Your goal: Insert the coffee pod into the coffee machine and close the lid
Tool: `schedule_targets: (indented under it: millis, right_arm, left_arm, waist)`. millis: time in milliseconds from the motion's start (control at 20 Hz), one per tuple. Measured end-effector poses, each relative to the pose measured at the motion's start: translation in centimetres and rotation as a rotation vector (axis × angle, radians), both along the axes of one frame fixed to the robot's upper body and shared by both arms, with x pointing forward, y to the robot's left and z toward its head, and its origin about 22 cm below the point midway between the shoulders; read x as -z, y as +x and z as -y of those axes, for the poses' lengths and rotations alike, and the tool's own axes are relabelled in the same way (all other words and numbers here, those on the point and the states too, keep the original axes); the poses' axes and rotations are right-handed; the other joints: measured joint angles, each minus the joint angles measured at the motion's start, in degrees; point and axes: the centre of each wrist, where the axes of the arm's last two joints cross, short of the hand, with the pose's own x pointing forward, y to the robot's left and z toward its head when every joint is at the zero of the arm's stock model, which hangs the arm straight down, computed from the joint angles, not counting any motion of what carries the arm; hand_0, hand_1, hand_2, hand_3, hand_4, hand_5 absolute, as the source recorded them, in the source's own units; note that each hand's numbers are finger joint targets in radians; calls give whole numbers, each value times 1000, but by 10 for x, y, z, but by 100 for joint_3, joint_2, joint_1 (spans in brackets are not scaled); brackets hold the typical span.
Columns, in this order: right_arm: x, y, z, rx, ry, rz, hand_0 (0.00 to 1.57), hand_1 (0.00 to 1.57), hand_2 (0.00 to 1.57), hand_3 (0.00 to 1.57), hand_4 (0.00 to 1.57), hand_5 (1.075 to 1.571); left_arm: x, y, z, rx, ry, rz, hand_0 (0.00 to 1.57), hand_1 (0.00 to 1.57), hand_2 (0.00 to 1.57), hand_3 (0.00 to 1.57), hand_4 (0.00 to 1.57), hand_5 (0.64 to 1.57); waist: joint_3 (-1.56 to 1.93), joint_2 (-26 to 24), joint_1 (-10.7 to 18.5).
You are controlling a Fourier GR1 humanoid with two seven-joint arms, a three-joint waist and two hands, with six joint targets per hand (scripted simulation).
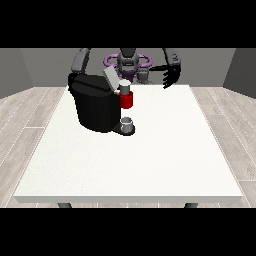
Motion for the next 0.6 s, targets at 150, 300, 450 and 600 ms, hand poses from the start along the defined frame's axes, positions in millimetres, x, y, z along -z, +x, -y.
schedule_targets:
  millis: [150,300,450,600]
  right_arm:
    - [3,-8,-23,-58,-7,-23,0,0,0,0,0,1571]
    - [-4,-9,-48,-142,-36,-25,0,0,0,0,13,1571]
    - [-21,-1,-77,-209,-50,14,0,0,0,0,204,1571]
    - [-39,1,-99,-260,-53,69,0,0,0,0,237,1571]
  left_arm:
    - [31,-31,-16,-45,-22,-85,0,0,0,0,234,1571]
    - [55,-61,-32,-89,-38,-160,0,0,0,0,322,1571]
    - [69,-84,-51,-139,-44,-206,0,0,0,0,317,1571]
    - [78,-104,-67,-174,-42,-253,0,0,0,0,295,1571]
  waist:
    - [-1,-469,-52]
    - [-2,-848,-187]
    - [-3,-1131,-363]
    - [-1,-1350,-465]
